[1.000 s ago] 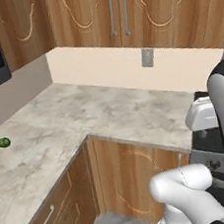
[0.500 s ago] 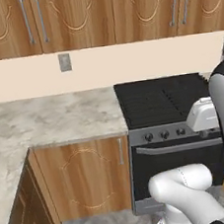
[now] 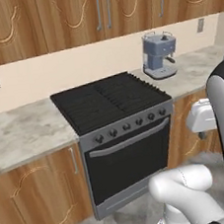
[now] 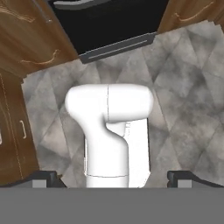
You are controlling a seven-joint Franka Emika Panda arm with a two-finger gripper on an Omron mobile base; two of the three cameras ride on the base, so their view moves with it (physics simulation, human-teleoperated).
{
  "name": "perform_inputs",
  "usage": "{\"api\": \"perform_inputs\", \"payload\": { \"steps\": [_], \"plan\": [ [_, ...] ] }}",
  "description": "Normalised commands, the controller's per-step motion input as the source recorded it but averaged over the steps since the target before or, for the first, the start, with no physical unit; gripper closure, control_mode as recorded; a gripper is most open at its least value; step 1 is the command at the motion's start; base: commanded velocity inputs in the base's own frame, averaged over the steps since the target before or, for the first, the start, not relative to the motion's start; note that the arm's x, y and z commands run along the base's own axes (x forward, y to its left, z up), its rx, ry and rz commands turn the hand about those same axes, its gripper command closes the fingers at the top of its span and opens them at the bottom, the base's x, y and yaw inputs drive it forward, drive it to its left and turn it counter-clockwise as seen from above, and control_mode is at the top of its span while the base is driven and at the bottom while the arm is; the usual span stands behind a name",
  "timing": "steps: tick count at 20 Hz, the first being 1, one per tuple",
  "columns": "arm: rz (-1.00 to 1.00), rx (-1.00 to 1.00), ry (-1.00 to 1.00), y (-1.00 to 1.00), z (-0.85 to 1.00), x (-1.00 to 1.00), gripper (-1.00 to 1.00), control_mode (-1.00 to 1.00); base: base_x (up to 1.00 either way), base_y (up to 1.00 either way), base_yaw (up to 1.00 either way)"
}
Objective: Close all open cabinet doors.
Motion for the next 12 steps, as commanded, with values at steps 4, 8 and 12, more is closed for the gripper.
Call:
{"api": "perform_inputs", "payload": {
  "steps": [4, 8, 12],
  "plan": [
    [0.0, 0.0, 0.0, 0.0, 0.0, 0.0, -1.0, 1.0, 0.01, -0.08, -0.3],
    [0.0, 0.0, 0.0, 0.0, 0.0, 0.0, -1.0, 1.0, 0.02, -0.23, -0.26],
    [0.0, 0.0, 0.0, 0.0, 0.0, 0.0, -1.0, 1.0, 0.0, -0.18, -0.33]
  ]
}}
